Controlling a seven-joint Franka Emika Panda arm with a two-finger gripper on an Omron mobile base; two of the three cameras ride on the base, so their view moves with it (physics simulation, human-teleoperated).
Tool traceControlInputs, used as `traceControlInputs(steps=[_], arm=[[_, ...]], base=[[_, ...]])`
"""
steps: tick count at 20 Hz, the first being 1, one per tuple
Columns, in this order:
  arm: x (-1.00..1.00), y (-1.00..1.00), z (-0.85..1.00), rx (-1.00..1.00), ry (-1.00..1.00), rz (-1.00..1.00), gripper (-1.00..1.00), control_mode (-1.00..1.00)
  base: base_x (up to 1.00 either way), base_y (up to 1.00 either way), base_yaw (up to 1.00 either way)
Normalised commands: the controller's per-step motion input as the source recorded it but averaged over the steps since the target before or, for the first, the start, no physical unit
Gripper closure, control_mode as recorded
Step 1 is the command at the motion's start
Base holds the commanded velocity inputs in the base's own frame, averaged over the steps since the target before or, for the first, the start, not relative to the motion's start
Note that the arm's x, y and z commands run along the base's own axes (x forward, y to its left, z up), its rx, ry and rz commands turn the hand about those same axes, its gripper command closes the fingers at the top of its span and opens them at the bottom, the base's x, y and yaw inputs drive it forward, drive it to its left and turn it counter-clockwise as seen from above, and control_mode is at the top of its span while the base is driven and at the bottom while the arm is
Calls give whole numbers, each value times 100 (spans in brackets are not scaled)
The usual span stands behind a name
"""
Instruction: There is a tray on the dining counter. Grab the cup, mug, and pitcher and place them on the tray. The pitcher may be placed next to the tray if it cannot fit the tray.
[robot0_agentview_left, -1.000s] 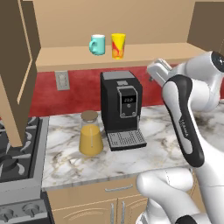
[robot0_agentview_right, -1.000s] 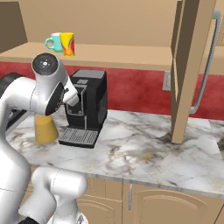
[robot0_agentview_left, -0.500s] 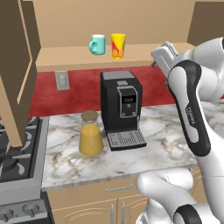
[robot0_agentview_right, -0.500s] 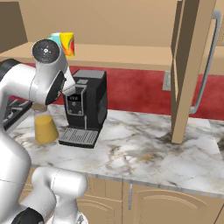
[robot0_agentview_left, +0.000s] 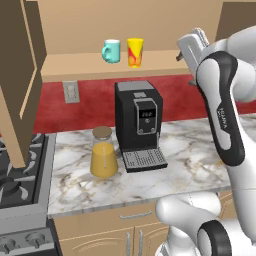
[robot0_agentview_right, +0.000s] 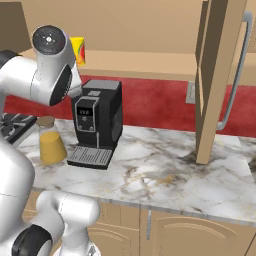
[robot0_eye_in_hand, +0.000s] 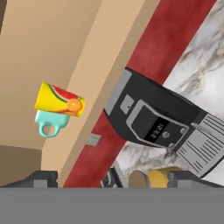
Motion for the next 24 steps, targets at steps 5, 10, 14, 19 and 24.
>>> traceControlInputs(steps=[5, 10, 14, 19, 24], arm=[[13, 11, 7, 2, -8, -3, -100, -100], [33, 25, 0, 4, -22, -1, -100, -100], [18, 4, 2, 12, -10, 0, -100, -100], [20, 0, 0, 9, 0, 0, -100, -100], [43, 0, 12, 5, 1, 0, -100, -100]], base=[[0, 0, 0], [0, 0, 0], [0, 0, 0], [0, 0, 0], [0, 0, 0]])
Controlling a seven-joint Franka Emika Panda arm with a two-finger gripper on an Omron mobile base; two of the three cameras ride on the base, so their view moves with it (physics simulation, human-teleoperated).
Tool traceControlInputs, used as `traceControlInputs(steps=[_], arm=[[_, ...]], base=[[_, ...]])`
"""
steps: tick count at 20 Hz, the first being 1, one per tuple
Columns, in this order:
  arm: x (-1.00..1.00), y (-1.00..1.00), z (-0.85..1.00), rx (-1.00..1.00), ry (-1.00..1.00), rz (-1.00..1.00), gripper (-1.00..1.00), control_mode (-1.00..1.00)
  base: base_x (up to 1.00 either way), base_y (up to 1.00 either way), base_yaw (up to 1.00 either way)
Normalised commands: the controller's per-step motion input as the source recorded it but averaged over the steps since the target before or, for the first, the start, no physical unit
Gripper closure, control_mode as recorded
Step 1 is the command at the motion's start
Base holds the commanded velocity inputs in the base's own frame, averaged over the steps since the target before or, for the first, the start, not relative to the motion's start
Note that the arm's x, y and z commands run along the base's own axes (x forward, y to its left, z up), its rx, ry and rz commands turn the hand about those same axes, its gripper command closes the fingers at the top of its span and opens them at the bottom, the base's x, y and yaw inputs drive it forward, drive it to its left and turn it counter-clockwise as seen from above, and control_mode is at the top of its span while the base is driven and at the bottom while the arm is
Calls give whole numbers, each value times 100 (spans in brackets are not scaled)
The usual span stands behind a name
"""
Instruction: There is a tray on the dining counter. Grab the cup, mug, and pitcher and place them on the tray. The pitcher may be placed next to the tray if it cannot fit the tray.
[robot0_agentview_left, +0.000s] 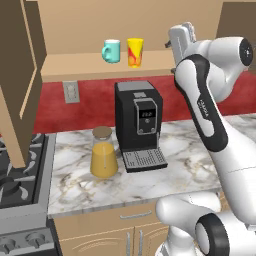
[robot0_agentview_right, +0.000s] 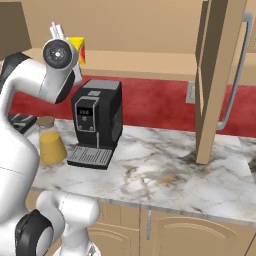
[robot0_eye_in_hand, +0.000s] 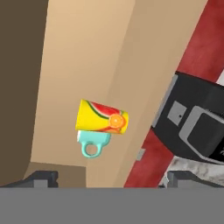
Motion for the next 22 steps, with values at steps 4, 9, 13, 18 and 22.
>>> traceControlInputs(steps=[4, 9, 13, 18, 22], arm=[[42, 0, 0, 2, 2, 0, -100, -100], [39, 9, 0, 0, 3, 0, -100, -100], [29, 16, 0, 0, 3, 0, -100, -100], [30, 17, 0, 0, 2, 0, -100, -100], [36, 10, 0, 0, 3, 0, -100, -100]], base=[[0, 0, 0], [0, 0, 0], [0, 0, 0], [0, 0, 0], [0, 0, 0]])
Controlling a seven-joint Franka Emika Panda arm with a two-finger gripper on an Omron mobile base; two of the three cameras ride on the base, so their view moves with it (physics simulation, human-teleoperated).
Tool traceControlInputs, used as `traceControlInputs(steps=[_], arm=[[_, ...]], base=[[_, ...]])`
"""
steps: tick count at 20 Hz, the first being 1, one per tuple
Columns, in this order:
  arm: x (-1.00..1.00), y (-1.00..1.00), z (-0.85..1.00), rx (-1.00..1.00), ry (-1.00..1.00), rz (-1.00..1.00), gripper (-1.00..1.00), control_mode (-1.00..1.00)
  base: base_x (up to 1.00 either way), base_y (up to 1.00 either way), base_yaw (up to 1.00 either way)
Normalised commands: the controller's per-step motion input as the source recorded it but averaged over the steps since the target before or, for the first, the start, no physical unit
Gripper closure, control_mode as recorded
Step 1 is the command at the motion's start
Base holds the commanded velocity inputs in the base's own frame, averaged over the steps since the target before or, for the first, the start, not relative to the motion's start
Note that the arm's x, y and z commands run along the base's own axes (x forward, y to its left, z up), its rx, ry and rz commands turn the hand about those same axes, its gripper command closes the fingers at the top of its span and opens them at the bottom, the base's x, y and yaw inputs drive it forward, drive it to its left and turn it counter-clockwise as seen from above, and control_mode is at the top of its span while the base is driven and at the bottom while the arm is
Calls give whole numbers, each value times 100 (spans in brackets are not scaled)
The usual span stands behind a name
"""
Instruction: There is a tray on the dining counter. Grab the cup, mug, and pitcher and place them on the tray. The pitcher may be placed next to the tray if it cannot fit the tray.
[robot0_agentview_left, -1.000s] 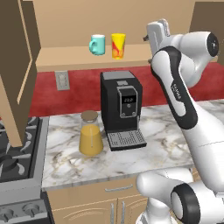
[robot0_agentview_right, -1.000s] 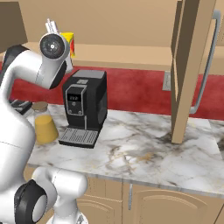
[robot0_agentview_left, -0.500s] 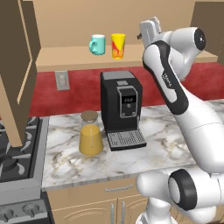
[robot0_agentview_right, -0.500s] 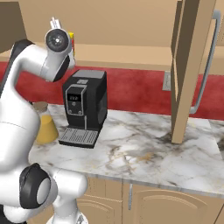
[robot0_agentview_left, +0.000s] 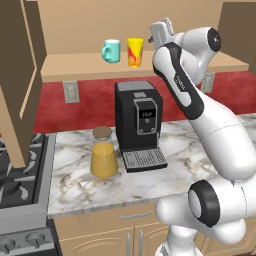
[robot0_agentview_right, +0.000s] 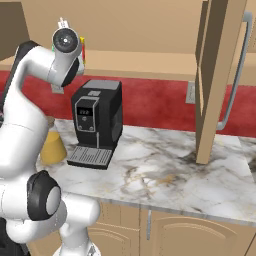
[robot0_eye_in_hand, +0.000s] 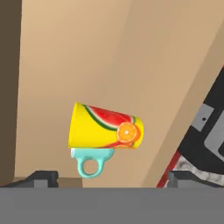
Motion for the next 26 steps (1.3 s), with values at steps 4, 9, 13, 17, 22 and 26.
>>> traceControlInputs(steps=[4, 9, 13, 17, 22, 26], arm=[[37, 3, 0, 0, 1, 0, -100, -100], [34, 0, 0, 0, 1, 0, -100, -100], [33, 1, 0, 0, 4, 0, -100, -100], [22, 6, 0, 0, 5, 0, -100, -100], [19, 5, 0, 0, 5, 0, -100, -100], [16, 4, 0, 0, 2, 0, -100, -100]], base=[[0, 0, 0], [0, 0, 0], [0, 0, 0], [0, 0, 0], [0, 0, 0], [0, 0, 0]])
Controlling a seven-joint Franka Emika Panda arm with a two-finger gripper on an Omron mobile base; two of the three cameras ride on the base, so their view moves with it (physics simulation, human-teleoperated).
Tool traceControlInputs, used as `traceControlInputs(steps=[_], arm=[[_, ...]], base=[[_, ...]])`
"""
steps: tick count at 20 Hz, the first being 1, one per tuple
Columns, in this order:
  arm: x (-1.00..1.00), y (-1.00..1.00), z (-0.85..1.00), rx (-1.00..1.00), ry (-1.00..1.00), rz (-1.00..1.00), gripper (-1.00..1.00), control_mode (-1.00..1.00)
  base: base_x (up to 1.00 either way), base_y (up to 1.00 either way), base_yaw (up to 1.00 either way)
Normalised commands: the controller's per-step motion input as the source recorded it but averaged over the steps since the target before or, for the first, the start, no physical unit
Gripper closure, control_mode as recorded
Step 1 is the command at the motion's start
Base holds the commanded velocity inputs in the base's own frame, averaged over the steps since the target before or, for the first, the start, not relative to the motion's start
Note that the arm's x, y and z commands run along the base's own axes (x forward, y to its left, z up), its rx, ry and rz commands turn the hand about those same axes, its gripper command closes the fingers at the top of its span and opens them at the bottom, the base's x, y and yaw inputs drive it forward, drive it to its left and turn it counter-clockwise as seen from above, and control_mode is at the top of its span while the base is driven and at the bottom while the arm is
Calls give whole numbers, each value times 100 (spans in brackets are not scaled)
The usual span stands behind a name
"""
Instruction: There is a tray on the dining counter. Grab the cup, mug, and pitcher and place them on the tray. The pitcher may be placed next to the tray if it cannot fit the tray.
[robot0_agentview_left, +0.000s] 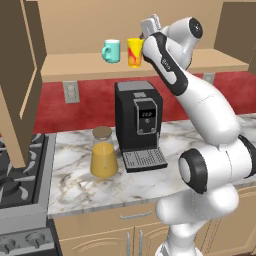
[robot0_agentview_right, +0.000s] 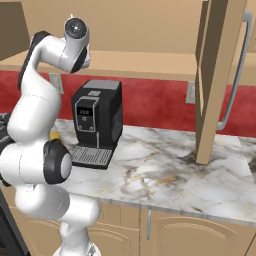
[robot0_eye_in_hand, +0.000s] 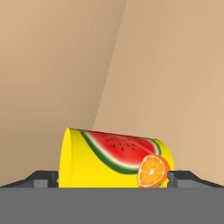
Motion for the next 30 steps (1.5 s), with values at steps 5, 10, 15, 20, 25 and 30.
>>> traceControlInputs(steps=[5, 10, 15, 20, 25, 30], arm=[[18, 5, 0, 0, 0, 0, -100, -100], [5, 9, 0, 0, 0, 0, -100, -100], [0, 7, 0, 0, 2, 0, -100, -100], [0, 3, 0, 0, 2, 0, -100, -100], [3, 0, -2, 0, 0, 0, -100, -100], [16, 0, -3, 0, 0, 0, -100, -100]], base=[[0, 0, 0], [0, 0, 0], [0, 0, 0], [0, 0, 0], [0, 0, 0], [0, 0, 0]])
